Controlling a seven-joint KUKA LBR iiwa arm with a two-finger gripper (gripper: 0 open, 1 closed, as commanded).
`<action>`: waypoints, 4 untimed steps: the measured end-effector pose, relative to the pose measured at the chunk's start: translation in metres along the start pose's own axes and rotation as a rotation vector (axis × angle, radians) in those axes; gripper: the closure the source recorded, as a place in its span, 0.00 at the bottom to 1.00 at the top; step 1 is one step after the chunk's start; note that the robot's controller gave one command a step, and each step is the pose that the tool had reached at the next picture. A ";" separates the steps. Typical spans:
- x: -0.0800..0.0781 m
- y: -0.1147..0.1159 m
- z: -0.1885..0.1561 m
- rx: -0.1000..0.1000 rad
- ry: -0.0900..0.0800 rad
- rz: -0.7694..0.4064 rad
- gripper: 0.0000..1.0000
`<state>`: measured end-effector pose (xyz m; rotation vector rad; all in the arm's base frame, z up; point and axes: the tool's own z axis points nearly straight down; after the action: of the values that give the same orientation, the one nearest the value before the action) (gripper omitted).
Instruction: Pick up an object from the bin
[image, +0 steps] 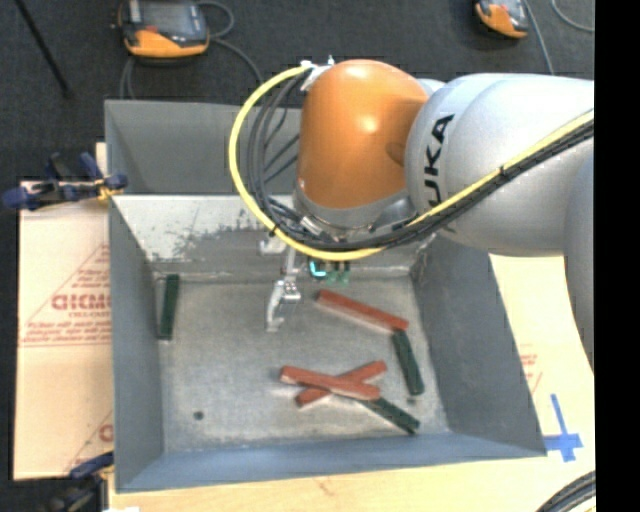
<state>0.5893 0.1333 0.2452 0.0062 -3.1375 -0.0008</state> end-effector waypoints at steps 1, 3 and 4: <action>-0.001 -0.001 -0.005 -0.001 -0.008 0.003 0.00; 0.043 -0.053 0.098 0.001 -0.011 -0.138 0.00; 0.059 -0.069 0.130 0.001 0.000 -0.188 0.00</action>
Offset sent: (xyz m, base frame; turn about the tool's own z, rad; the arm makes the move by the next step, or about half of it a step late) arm -0.0966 -0.0796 -0.1093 -0.0745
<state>0.5302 0.0637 0.1154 0.3006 -3.1236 -0.0003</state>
